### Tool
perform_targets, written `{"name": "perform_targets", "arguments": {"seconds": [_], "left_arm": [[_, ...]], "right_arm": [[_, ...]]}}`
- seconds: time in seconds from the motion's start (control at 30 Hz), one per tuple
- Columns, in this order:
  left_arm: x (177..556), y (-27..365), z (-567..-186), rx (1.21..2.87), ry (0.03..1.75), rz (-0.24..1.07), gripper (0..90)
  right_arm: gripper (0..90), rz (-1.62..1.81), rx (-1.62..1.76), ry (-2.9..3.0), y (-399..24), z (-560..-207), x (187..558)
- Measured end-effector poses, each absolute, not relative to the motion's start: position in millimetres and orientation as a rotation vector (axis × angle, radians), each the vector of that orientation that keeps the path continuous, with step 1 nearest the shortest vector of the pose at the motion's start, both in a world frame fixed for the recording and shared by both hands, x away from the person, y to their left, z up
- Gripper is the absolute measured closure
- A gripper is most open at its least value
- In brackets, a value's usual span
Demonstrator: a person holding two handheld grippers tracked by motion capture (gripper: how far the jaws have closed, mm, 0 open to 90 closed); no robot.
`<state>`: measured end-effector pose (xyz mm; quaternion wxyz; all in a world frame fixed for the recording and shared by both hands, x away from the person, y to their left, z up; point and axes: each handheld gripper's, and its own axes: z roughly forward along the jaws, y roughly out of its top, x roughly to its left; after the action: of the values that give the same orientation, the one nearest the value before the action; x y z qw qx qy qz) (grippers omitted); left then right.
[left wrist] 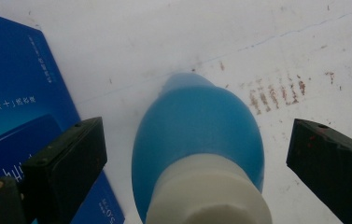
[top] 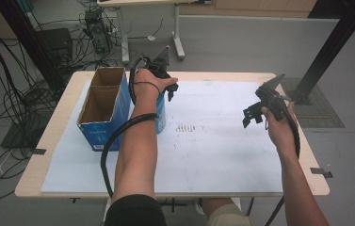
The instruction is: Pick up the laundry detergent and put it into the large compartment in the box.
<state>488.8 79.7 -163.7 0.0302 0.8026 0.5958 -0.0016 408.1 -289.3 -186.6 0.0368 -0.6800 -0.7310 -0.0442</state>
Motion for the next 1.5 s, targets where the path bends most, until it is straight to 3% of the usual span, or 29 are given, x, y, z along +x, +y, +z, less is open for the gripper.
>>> {"name": "perform_targets", "arguments": {"seconds": [1.5], "left_arm": [[488.1, 82.6, -166.2, 2.474, 1.836, -0.019, 5.7]], "right_arm": [[5.3, -0.132, -2.072, -2.259, -285.2, -188.0, 409.6]]}}
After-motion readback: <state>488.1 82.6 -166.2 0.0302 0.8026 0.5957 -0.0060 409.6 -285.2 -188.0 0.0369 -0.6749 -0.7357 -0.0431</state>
